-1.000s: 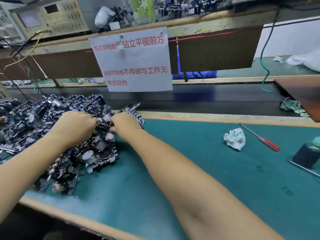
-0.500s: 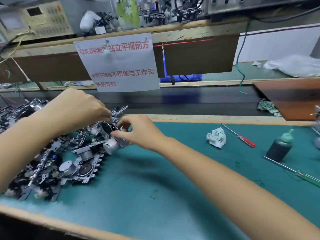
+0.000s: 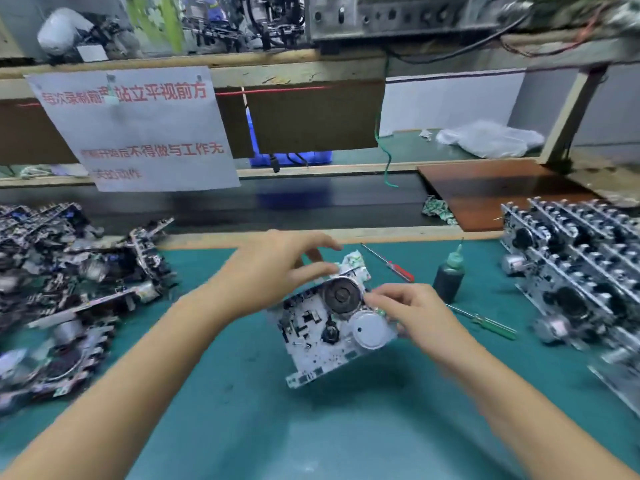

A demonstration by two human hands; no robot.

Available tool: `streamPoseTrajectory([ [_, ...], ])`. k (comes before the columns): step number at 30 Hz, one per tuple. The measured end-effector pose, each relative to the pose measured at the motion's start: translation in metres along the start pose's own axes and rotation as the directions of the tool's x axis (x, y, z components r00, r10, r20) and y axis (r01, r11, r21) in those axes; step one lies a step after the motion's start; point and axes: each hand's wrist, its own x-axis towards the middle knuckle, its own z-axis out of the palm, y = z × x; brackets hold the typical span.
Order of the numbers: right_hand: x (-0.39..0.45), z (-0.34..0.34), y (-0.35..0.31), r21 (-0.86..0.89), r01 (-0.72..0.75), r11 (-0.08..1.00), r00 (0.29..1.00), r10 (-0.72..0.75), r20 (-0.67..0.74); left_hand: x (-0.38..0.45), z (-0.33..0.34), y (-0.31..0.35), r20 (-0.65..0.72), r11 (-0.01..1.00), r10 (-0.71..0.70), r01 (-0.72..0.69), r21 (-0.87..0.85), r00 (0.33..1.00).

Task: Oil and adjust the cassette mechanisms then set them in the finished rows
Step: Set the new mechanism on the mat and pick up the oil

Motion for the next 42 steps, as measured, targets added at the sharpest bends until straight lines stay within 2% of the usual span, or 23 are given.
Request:
streamPoseTrajectory([
  [2,-0.015,-0.022,0.023,0.07,-0.138,0.988,0.988,0.142,-0.057,0.0,0.034,0.006,0.075,0.976,-0.021,0.037,-0.213,0.997],
  [5,-0.026,-0.046,0.047,0.193,-0.293,0.937,0.947,0.312,-0.079,-0.001,0.078,0.01,0.162,0.927,-0.048,0.104,-0.36,0.986],
  [9,-0.023,-0.059,0.057,0.028,-0.383,0.923,0.924,0.383,-0.01,0.002,0.108,0.009,0.175,0.91,-0.112,0.172,-0.377,0.978],
  [11,-0.017,-0.059,0.056,-0.129,-0.326,0.936,0.945,0.319,-0.078,0.001,0.113,0.005,0.179,0.904,-0.15,0.208,-0.372,0.972],
  [13,-0.014,-0.06,0.055,-0.426,-0.224,0.876,0.96,0.122,-0.253,-0.005,0.116,0.001,0.162,0.894,-0.197,0.245,-0.375,0.967],
  [16,-0.024,-0.049,0.046,-0.552,-0.114,0.826,0.918,-0.126,-0.377,-0.023,0.119,-0.002,0.039,0.841,-0.332,0.315,-0.44,0.943],
  [18,-0.035,-0.037,0.042,-0.749,-0.091,0.656,0.904,-0.261,-0.338,-0.037,0.121,0.0,-0.048,0.801,-0.424,0.349,-0.486,0.905],
  [20,-0.042,-0.023,0.041,-0.823,-0.106,0.558,0.923,-0.253,-0.29,-0.049,0.123,0.003,-0.085,0.766,-0.484,0.375,-0.522,0.871],
  [23,-0.039,-0.014,0.035,-0.789,-0.12,0.603,0.963,-0.122,-0.24,-0.06,0.125,0.006,-0.08,0.729,-0.516,0.388,-0.564,0.853],
  [26,-0.026,-0.021,0.026,-0.766,-0.105,0.634,0.961,-0.132,-0.241,-0.063,0.124,0.01,-0.071,0.701,-0.519,0.377,-0.606,0.852],
  [28,-0.023,-0.022,0.021,-0.815,-0.139,0.562,0.975,-0.065,-0.212,-0.064,0.124,0.013,-0.062,0.689,-0.518,0.373,-0.621,0.853],
  [31,-0.031,-0.011,0.024,-0.921,-0.136,0.365,0.99,0.007,-0.143,-0.066,0.125,0.014,-0.054,0.664,-0.529,0.374,-0.648,0.847],
  [32,-0.032,-0.008,0.026,-0.927,-0.119,0.356,0.992,0.013,-0.123,-0.066,0.125,0.015,-0.045,0.655,-0.53,0.376,-0.655,0.847],
  [36,-0.015,-0.019,0.03,-0.898,-0.033,0.44,0.997,-0.05,-0.061,-0.064,0.124,0.024,0.069,0.548,-0.522,0.396,-0.737,0.85],
  [40,0.015,-0.033,0.033,-0.89,0.136,0.436,0.989,-0.11,0.097,-0.063,0.134,0.048,0.108,0.612,-0.458,0.401,-0.682,0.882],
  [42,0.025,-0.034,0.034,-0.863,0.206,0.462,0.978,-0.129,0.164,-0.06,0.14,0.06,0.168,0.636,-0.38,0.388,-0.667,0.91],
])
